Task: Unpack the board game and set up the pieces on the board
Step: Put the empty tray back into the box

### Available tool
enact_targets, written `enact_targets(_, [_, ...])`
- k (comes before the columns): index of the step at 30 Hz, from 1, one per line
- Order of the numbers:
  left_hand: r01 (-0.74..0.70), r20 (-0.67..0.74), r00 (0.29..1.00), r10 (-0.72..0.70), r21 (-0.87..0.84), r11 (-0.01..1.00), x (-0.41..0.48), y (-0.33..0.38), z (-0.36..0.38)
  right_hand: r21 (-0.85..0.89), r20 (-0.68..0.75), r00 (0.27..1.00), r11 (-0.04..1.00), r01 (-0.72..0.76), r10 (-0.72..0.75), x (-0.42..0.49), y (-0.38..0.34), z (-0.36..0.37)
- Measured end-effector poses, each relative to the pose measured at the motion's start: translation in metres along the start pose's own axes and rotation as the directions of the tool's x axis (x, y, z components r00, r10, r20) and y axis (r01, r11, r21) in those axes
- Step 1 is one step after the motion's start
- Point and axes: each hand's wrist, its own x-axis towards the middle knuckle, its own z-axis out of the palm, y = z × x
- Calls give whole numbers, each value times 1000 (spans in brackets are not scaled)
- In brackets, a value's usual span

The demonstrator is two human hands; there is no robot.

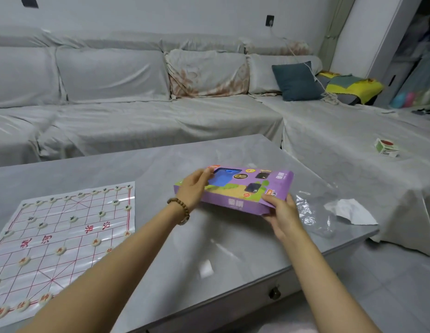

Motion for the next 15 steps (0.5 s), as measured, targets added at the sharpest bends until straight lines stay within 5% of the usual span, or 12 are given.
enact_targets(4, [-23, -30, 999, 31, 243, 970, 21, 0, -27, -89, 235, 969, 994, -64, 83, 4, -26, -40])
enact_targets(11, [71, 319, 908, -272, 522, 850, 33, -7, -26, -285, 473, 849, 952, -107, 237, -2, -26, -46])
enact_targets(15, [2, 376, 877, -301, 622, 783, 27, -17, -29, -276, 564, 781, 953, -127, 267, -7, -26, -33])
